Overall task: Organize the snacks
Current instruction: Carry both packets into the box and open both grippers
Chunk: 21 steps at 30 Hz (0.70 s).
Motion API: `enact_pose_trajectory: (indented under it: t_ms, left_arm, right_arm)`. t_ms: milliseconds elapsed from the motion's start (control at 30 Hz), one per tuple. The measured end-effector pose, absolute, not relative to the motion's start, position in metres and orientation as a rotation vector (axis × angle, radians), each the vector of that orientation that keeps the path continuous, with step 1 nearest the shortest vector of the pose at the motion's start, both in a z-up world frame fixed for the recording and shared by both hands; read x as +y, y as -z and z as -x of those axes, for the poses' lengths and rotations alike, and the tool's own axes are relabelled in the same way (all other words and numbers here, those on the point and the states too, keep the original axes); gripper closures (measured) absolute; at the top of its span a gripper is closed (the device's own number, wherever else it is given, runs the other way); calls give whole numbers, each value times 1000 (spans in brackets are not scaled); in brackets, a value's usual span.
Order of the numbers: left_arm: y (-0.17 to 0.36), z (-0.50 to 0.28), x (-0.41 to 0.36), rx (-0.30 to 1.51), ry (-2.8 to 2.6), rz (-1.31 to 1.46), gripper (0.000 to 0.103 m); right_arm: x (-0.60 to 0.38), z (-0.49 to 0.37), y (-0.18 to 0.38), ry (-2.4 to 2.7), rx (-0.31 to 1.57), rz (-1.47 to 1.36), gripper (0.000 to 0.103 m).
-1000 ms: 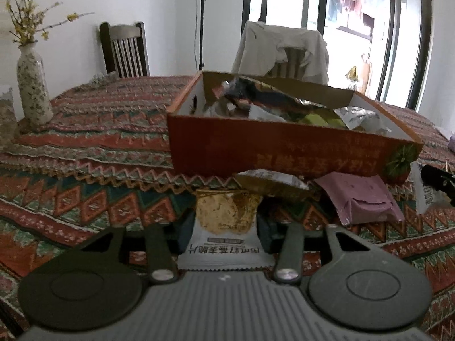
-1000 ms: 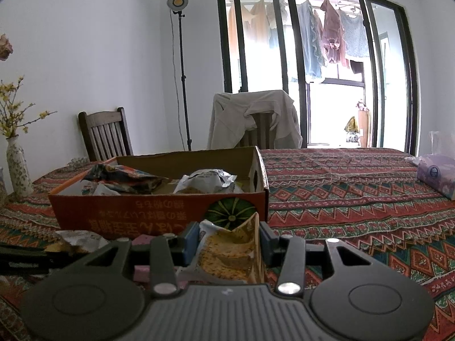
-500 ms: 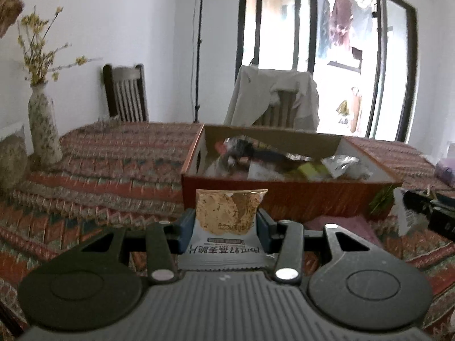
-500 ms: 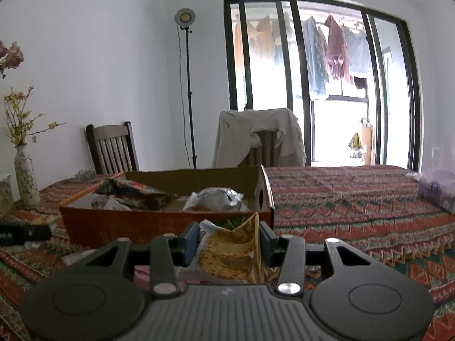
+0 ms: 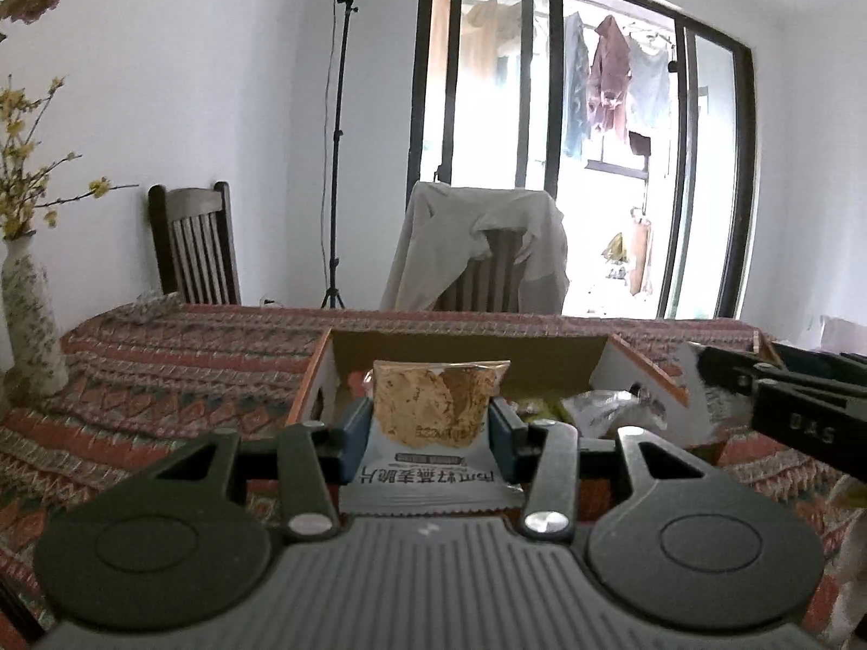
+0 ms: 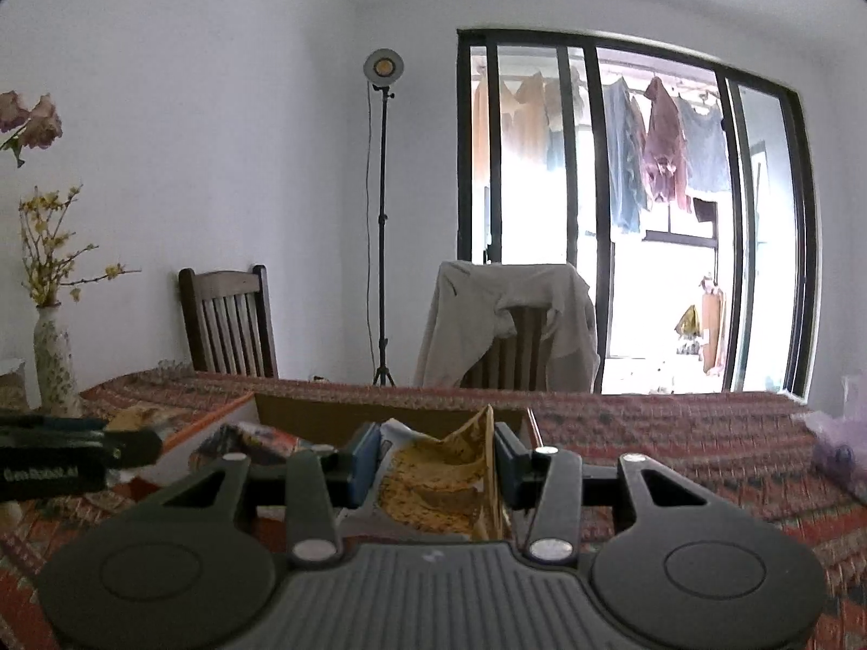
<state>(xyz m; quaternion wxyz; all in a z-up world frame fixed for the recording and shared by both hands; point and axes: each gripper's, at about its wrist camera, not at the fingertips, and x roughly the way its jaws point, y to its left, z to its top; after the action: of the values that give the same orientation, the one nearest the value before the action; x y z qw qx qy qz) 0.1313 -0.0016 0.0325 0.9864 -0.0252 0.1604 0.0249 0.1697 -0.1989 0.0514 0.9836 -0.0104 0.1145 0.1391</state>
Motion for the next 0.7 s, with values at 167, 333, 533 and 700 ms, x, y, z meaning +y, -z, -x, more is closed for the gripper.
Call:
enact_pose_trajectory:
  t_ms: [167, 333, 533, 700]
  left_arm:
    - [-40, -155, -2, 297, -58, 80, 57]
    - [-44, -183, -1, 293, -68, 100, 57]
    - [-45, -211, 0, 273, -94, 107, 57]
    - [-31, -224, 4, 262, -123, 129, 57]
  right_arm:
    - [-187, -194, -60, -272, 222, 24, 60]
    - [-181, -223, -62, -250, 232, -1, 60]
    - [-175, -253, -49, -208, 251, -32, 60]
    - [-179, -263, -32, -226, 274, -37, 60]
